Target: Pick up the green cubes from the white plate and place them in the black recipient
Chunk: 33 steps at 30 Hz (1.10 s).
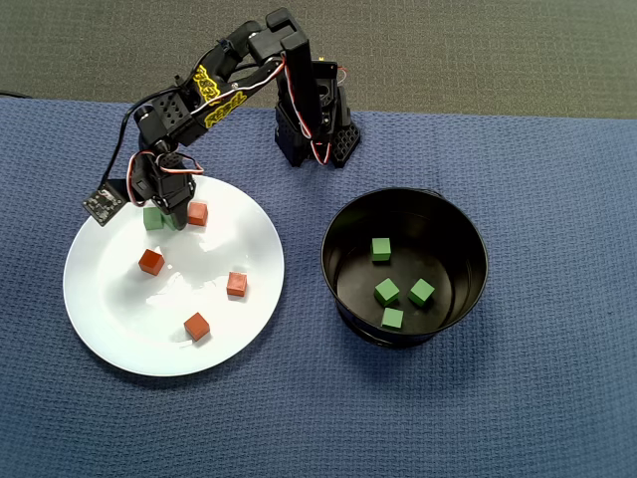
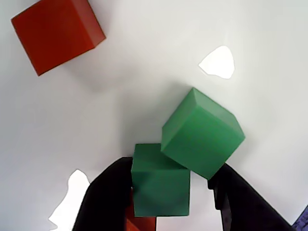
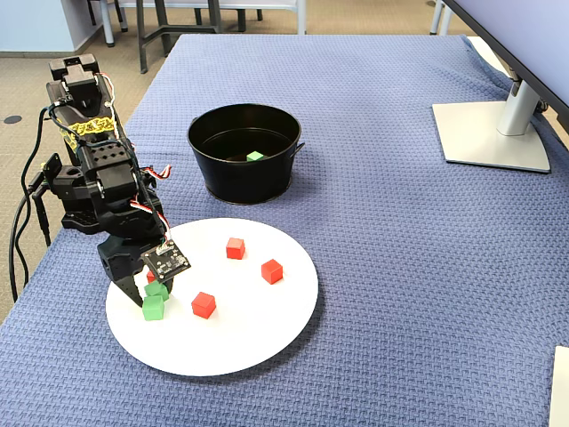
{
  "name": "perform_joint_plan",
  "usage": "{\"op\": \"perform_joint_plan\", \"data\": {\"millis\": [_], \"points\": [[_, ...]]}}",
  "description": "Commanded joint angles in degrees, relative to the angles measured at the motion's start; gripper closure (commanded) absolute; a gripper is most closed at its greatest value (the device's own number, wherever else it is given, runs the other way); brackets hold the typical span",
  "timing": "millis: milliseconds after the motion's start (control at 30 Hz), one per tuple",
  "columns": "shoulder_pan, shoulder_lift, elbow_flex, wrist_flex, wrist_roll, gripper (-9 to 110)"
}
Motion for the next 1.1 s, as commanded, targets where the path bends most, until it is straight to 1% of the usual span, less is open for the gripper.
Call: {"op": "perform_joint_plan", "data": {"millis": [0, 200, 433, 567, 633, 800, 967, 1067], "points": [[-0.79, 2.72, 0.53, -1.05, 0.70, 95], [-1.14, 2.90, 0.70, -1.58, 1.93, 100], [-1.41, 2.81, 0.88, -2.20, 2.72, 101], [-2.20, 3.60, 0.62, -2.11, 5.89, 101], [-2.55, 5.27, -0.53, 0.70, 7.21, 101], [-3.87, 9.49, -6.86, 13.01, 10.90, 101], [-6.33, 16.52, -6.94, 17.93, 16.08, 101], [-8.70, 21.27, -7.29, 19.95, 21.45, 101]]}}
